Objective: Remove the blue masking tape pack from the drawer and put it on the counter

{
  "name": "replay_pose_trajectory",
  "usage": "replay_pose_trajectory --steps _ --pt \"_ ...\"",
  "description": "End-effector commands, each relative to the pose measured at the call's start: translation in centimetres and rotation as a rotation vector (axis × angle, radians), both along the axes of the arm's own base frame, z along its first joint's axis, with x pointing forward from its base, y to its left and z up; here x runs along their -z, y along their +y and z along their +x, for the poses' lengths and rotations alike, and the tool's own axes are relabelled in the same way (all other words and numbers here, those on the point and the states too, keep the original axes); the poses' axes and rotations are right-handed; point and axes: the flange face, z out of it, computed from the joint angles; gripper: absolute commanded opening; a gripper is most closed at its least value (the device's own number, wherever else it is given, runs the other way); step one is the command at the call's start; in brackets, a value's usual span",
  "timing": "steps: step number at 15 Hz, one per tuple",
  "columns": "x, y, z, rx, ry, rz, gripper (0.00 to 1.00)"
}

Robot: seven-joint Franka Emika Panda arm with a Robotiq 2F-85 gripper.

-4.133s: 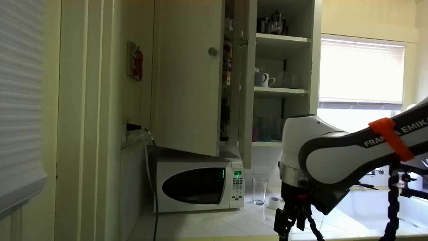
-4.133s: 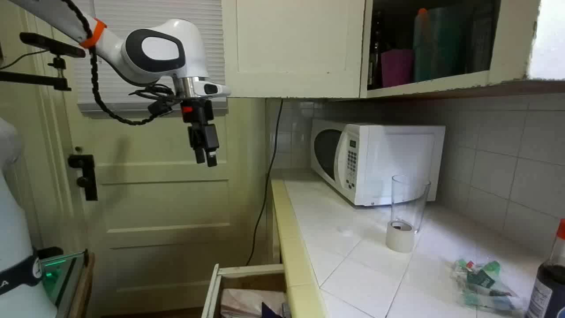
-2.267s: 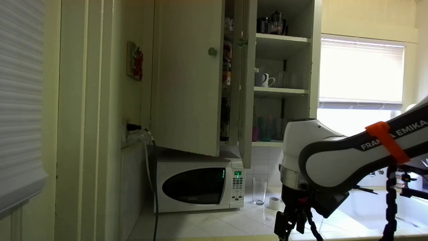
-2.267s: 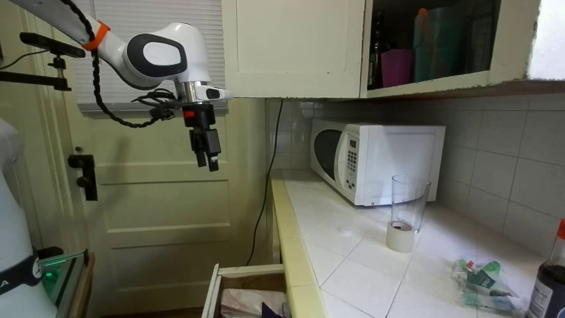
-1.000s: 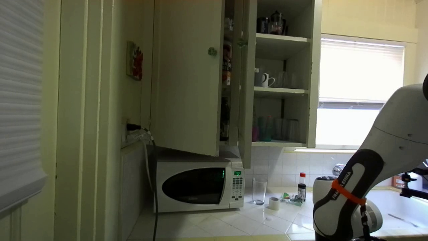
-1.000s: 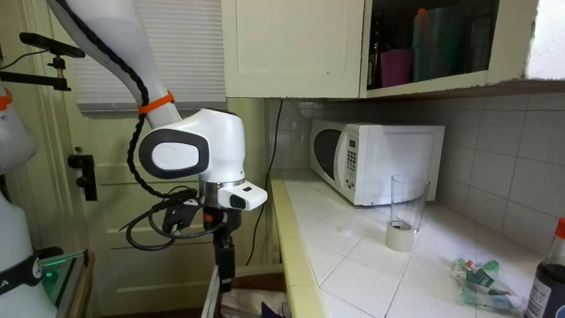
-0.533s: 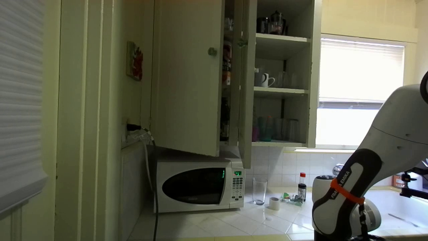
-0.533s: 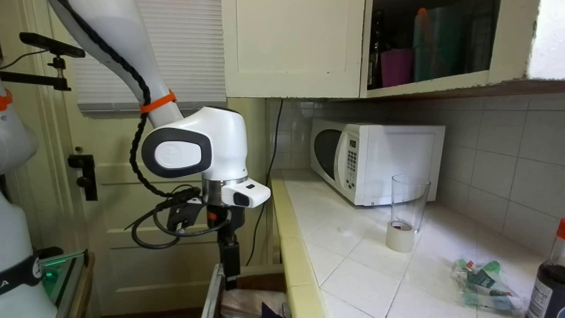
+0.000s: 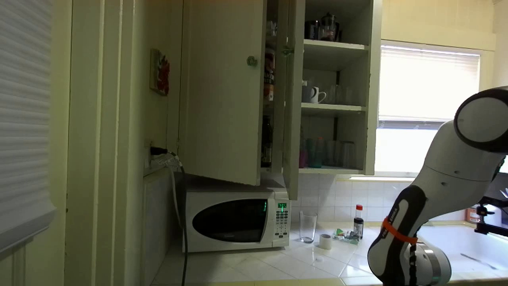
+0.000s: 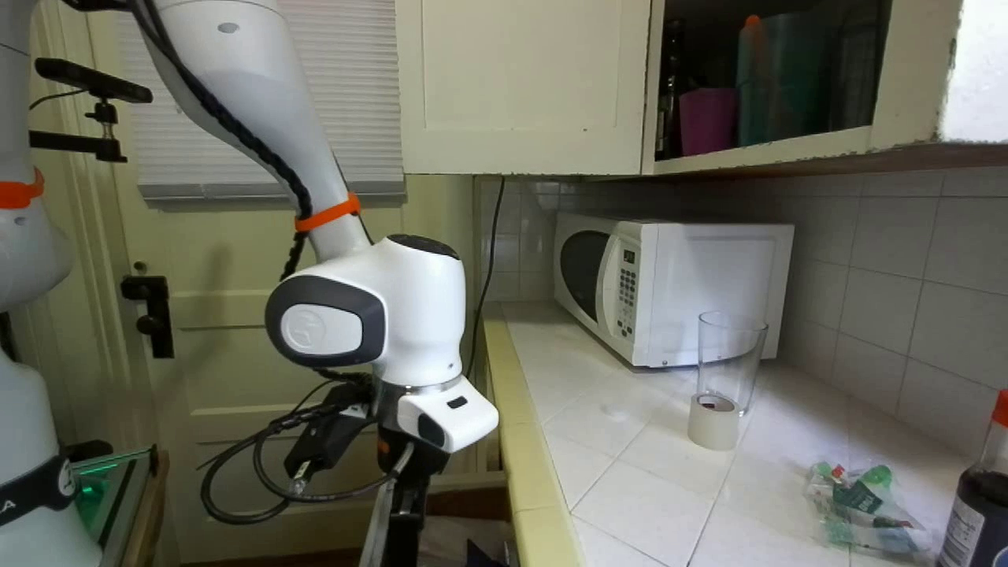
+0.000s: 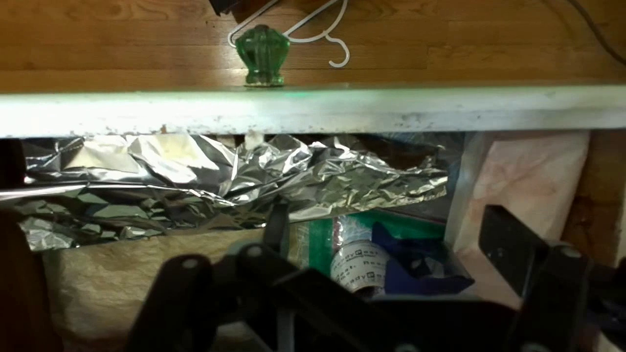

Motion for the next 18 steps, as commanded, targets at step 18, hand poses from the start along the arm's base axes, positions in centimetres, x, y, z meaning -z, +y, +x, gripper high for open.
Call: replay_pose_trajectory --steps 18 --pt "7.6 0.3 5.6 0.530 -0.179 -0.135 0.98"
